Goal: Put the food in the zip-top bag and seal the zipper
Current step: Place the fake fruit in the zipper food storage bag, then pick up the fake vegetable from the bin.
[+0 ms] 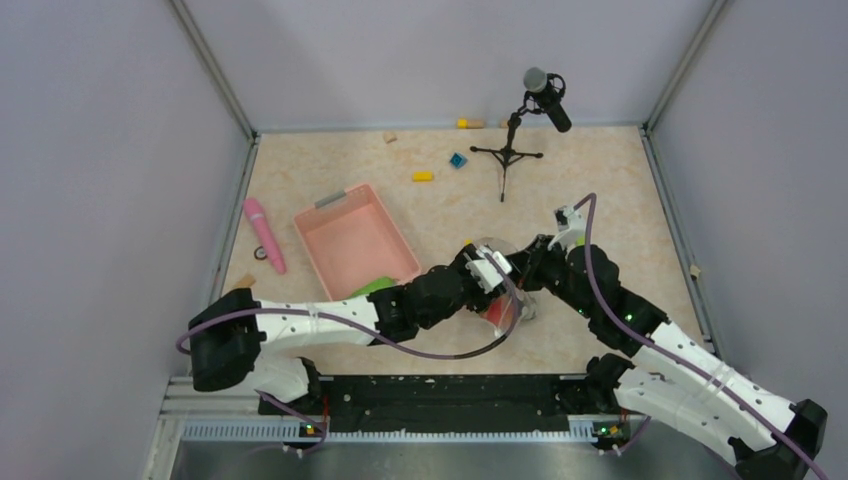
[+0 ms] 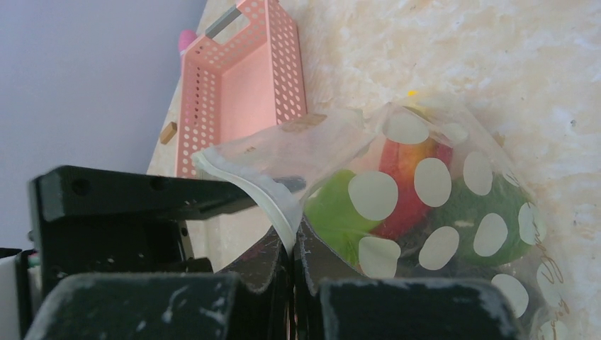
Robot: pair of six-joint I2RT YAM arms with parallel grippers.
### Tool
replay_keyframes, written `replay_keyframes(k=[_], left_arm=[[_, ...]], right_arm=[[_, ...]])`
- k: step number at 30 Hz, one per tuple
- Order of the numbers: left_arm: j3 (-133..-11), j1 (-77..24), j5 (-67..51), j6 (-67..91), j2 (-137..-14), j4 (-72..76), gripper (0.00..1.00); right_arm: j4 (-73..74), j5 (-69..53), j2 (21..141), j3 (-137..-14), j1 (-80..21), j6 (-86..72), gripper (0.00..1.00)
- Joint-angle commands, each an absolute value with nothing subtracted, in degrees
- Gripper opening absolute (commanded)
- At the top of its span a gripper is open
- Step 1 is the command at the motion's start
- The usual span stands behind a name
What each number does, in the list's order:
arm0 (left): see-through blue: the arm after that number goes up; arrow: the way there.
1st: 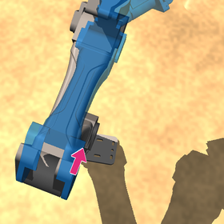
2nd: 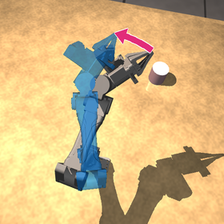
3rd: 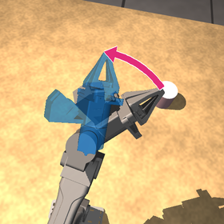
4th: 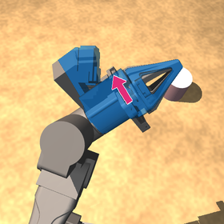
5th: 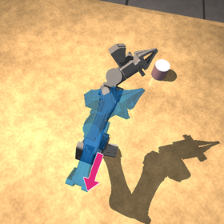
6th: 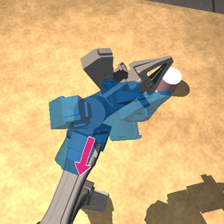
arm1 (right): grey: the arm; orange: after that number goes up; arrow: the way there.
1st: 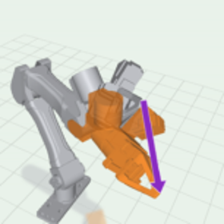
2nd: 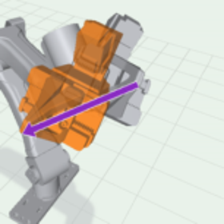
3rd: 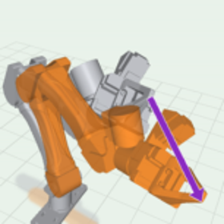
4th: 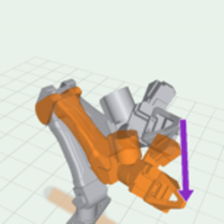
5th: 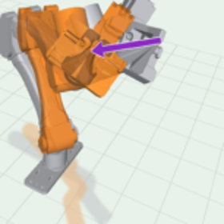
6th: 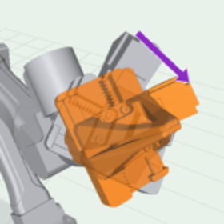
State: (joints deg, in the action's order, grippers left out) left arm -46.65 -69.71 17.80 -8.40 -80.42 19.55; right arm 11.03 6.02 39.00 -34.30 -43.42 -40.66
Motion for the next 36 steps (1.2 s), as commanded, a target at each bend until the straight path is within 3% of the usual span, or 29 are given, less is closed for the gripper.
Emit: replay_keyframes(k=[1,3,13,20,26,31,36], left_arm=[[-50.24,-71.66,21.66,-7.38,-79.12,20.47,0.69],[-50.6,-72.52,20.68,-6.24,-78.19,18.77,0.83],[-49.58,-73.59,10.25,-4.95,-69.18,11.84,0.98],[-52.52,-70.93,12.67,-14.04,-61.56,7.65,0.98],[-66.21,-56.13,-6.14,-15.96,-62.18,-1.47,0.98],[-77.27,-50.14,-11.27,-21.85,-66.98,-10.18,0.98],[-79.66,-40.91,-16.87,-27.75,-69.94,-18.97,0.98]], right_arm=[[9.96,6.68,38.47,-37.19,-43.26,-40.86,0.0],[9.98,6.77,38.46,-37.19,-43.24,-40.82,0.0],[11.5,9.29,38.19,-37.05,-43.24,-40.51,0.0],[12.74,9.95,37.94,-37.02,-43.24,-40.09,0.0],[13.38,12.83,37.94,-37.04,-43.22,-39.91,0.0],[16.78,16.08,38.11,-37.93,-43.24,-40.64,0.0],[20.66,20.48,38.06,-38.86,-43.24,-41.49,0.0]])
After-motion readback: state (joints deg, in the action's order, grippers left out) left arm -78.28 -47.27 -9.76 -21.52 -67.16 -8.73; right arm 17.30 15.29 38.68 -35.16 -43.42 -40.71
